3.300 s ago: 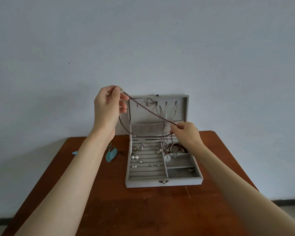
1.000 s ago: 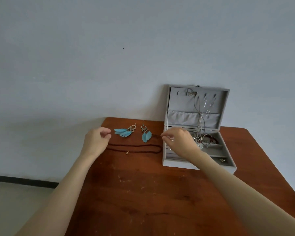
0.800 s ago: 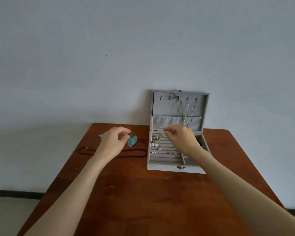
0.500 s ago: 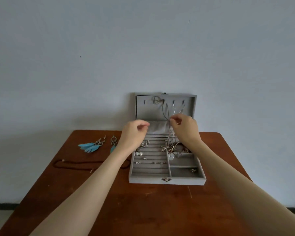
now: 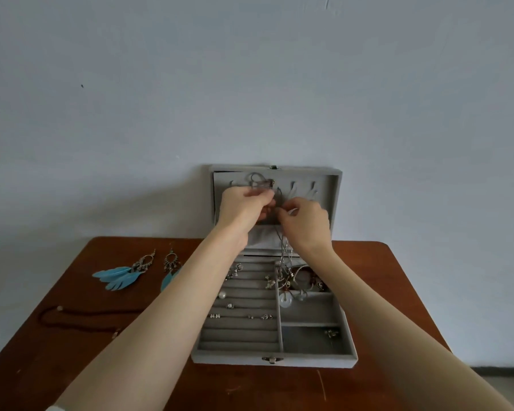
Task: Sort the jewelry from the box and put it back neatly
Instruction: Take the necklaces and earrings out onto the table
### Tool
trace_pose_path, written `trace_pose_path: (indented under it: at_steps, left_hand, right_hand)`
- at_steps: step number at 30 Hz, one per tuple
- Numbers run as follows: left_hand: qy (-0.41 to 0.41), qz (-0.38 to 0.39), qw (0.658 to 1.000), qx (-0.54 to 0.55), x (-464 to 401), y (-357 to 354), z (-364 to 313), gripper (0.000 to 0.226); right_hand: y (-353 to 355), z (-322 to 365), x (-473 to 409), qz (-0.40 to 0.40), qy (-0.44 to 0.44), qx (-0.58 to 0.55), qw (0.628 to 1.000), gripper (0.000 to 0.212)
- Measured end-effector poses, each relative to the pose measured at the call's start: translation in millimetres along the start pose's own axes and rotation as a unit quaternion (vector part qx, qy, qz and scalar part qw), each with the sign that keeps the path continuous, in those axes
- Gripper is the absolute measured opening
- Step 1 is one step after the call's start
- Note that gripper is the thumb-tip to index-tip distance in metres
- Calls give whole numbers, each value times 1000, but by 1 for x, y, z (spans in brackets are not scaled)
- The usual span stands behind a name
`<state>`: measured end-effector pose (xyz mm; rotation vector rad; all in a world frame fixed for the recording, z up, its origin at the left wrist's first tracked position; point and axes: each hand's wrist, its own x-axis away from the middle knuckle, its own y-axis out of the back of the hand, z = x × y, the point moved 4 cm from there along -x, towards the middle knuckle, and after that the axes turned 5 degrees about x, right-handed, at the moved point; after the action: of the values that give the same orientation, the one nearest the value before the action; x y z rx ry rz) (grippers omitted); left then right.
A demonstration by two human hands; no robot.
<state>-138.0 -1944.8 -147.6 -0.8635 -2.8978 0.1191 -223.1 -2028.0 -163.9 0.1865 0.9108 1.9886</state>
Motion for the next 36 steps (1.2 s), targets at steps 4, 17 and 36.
trace_pose_path:
  at_steps: [4,17,36]
  left_hand:
    - [-56,-9,998,-22,0,-3,-18,12]
    - [-94,146,967,-188,52,11,-77,26]
    - [-246,149,940,-184,167,39,-122,17]
  right_hand:
    - [16,-5,-3,-69,-1,-78,995,17]
    - [56,27,31,75,58,-326,941,10]
    - [77,20,109,48,101,-156,981,10]
